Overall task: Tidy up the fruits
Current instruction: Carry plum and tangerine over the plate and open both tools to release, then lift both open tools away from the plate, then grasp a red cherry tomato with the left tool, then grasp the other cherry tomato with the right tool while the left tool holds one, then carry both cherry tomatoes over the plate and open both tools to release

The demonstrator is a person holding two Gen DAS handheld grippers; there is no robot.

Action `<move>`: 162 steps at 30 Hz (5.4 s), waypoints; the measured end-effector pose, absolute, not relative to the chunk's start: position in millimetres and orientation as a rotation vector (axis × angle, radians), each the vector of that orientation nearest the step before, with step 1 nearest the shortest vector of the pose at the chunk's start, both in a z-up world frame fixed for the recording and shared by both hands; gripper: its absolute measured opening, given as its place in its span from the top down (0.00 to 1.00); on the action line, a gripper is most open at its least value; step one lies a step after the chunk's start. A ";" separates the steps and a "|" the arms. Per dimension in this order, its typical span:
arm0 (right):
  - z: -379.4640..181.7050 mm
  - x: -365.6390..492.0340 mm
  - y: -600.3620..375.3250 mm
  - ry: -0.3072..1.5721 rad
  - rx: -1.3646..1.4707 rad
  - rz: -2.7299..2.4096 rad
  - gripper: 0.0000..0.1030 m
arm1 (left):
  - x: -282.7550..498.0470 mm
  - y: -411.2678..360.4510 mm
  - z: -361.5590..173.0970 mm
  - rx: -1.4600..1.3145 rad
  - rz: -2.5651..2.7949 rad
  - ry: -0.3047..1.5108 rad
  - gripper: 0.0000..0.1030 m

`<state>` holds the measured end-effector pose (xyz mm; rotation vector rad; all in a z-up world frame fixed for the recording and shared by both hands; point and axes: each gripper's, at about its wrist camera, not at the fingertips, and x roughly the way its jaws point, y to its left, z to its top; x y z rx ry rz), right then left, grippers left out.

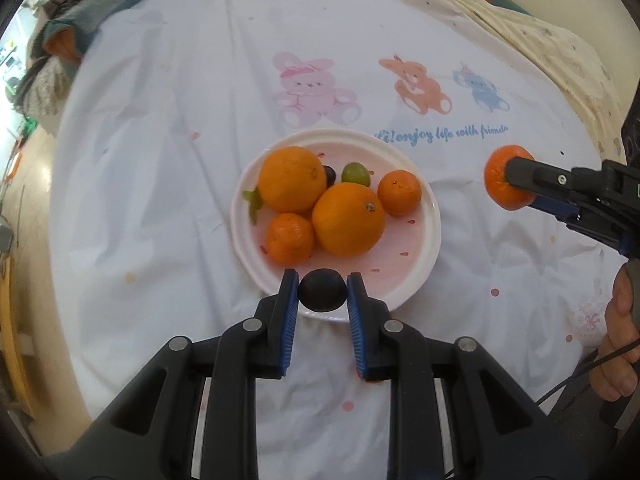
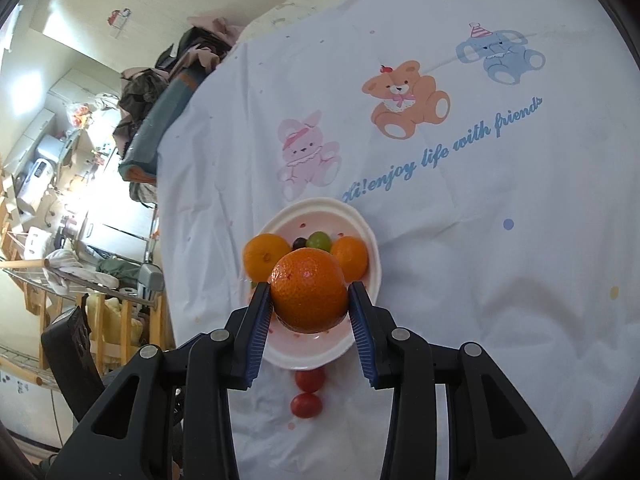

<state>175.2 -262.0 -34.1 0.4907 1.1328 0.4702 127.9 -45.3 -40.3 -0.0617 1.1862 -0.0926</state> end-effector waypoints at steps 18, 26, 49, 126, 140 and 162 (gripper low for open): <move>-103.2 197.0 -227.8 1.311 0.457 0.452 0.58 | 145.2 -48.2 -84.7 -0.158 -0.146 1.223 0.80; -109.6 199.0 -216.9 1.326 0.451 0.462 0.58 | 145.2 -50.4 -85.9 -0.165 -0.158 1.238 0.80; -88.0 198.9 -230.0 1.247 0.473 0.405 0.33 | 142.0 -42.5 -74.3 -0.139 -0.117 1.198 0.17; -112.3 114.4 -193.1 1.356 0.170 0.425 0.34 | 69.2 12.9 -31.7 -0.165 -0.044 1.210 0.74; -134.7 123.2 -143.7 1.389 0.009 0.512 0.68 | 73.7 23.8 -44.2 -0.216 -0.033 1.257 0.74; -81.3 81.8 -194.3 1.351 0.079 0.567 0.68 | 72.7 15.5 -46.6 -0.102 0.019 1.201 0.74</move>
